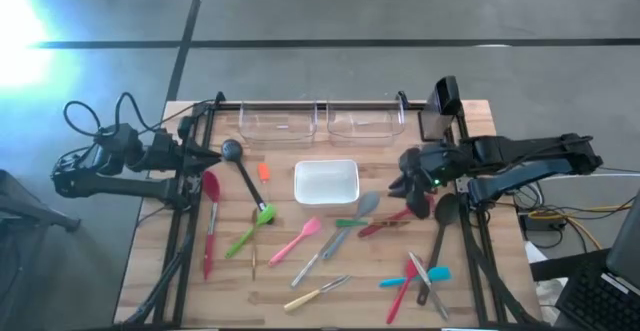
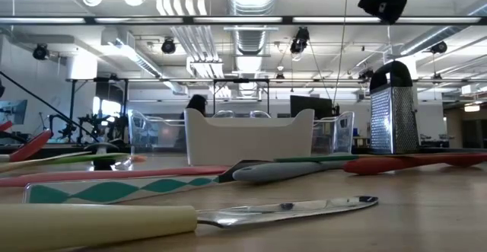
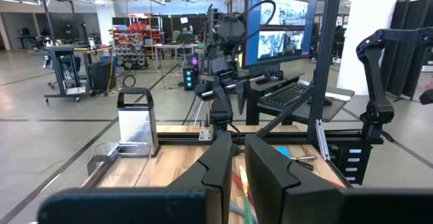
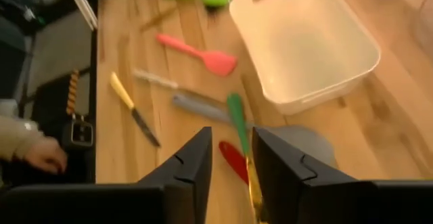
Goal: Pick & Place Kitchen Items
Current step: Put the green table knife into the right transparent bin
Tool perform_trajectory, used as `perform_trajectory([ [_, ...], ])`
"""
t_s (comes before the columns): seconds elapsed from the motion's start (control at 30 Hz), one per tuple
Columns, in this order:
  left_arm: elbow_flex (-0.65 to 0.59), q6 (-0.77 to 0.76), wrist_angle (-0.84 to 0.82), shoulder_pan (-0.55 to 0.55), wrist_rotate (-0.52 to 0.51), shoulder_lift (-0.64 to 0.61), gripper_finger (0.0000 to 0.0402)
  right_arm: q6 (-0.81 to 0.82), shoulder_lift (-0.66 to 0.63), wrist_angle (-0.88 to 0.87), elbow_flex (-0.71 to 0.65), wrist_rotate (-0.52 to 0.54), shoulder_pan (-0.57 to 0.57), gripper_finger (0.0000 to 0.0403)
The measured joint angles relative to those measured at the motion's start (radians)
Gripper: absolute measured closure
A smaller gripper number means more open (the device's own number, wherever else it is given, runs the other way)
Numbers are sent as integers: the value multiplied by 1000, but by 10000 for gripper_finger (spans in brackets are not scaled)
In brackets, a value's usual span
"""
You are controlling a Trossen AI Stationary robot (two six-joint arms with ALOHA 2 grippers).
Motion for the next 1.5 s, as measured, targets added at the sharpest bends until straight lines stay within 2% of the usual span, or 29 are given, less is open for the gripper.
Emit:
perform_trajectory([
  [0.33, 0, 0, 0, 0, 0, 0, 356, 21, 198, -29, 82, 1, 124, 224],
  [0.5, 0, 0, 0, 0, 0, 0, 357, 96, 320, -29, 94, -2, 160, 208],
  [0.8, 0, 0, 0, 0, 0, 0, 356, 178, 504, 3, 93, 40, 162, 218],
  [1.03, 0, 0, 0, 0, 0, 0, 355, 246, 593, 22, 92, 185, 161, 227],
  [1.5, 0, 0, -1, 0, 0, 0, 355, 285, 675, 33, 84, 182, 157, 227],
])
